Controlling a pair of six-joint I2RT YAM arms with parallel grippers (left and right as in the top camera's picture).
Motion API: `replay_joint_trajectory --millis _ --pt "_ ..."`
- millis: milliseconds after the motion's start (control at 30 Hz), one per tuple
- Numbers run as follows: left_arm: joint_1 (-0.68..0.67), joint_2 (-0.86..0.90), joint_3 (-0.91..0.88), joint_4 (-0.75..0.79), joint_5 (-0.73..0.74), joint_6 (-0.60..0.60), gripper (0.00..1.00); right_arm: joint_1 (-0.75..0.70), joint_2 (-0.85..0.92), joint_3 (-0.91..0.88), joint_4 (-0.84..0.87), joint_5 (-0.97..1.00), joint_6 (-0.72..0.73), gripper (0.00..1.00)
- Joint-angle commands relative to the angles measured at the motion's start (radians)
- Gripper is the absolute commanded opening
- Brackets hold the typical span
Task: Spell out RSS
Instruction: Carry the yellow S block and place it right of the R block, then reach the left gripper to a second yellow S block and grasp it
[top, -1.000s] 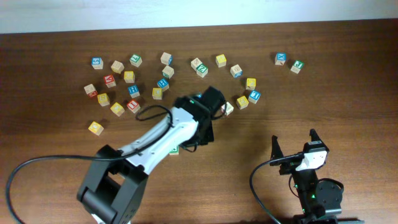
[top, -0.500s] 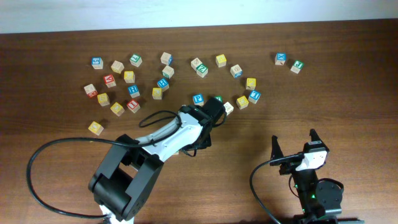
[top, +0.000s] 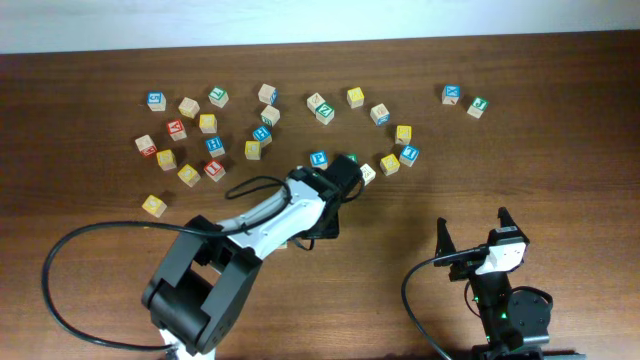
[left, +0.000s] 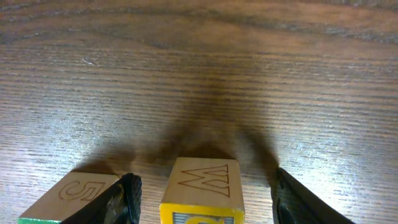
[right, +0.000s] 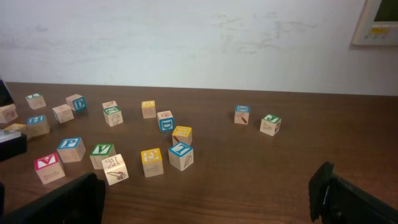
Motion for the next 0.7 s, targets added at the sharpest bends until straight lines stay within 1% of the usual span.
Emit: replay_joint_trajectory --millis 0,33,100,167,233,267,300,333,467,533,567,600,667 --pt "0.045 0.011 0.055 -0.002 0.002 0.009 0.59 -0.006 -0.007 -0.006 -0.004 0.002 -0.004 0.98" --pt "0.066 0.011 0.085 -0.011 0.002 0.013 0.59 -0.006 -0.007 -0.006 -0.004 0.002 -0.004 0.98" --pt "0.101 0.01 0.167 -0.06 0.002 0.069 0.59 -0.006 -0.007 -0.006 -0.004 0.002 -0.003 0.98" --pt "0.156 0.007 0.308 -0.175 0.0 0.088 0.59 -0.006 -0.007 -0.006 -0.004 0.002 -0.003 0.98" --pt "0.233 0.006 0.475 -0.323 -0.002 0.098 0.65 -0.006 -0.007 -0.006 -0.004 0.002 -0.004 0.98" --pt "0.28 0.006 0.544 -0.401 -0.002 0.098 0.77 -0.006 -0.007 -0.006 -0.004 0.002 -0.004 0.98" --pt "0.328 0.006 0.59 -0.451 -0.002 0.098 0.99 -0.006 -0.007 -0.006 -0.004 0.002 -0.003 0.98" --pt "0.385 0.006 0.619 -0.495 -0.002 0.099 0.99 -0.006 -0.007 -0.006 -0.004 0.002 -0.003 0.98" --pt "0.684 0.009 0.618 -0.606 -0.012 0.098 0.99 -0.006 -0.007 -0.006 -0.004 0.002 -0.003 0.98" --pt "0.819 0.009 0.587 -0.593 -0.053 0.098 0.99 -0.006 -0.007 -0.006 -0.004 0.002 -0.004 0.98" --pt "0.899 0.009 0.544 -0.566 -0.048 0.098 0.99 -0.006 -0.007 -0.006 -0.004 0.002 -0.004 0.98" --pt "0.963 0.009 0.501 -0.542 0.008 0.098 0.99 -0.006 -0.007 -0.006 -0.004 0.002 -0.003 0.98" --pt "1.034 0.009 0.448 -0.506 0.101 0.098 0.99 -0.006 -0.007 -0.006 -0.004 0.002 -0.004 0.98"
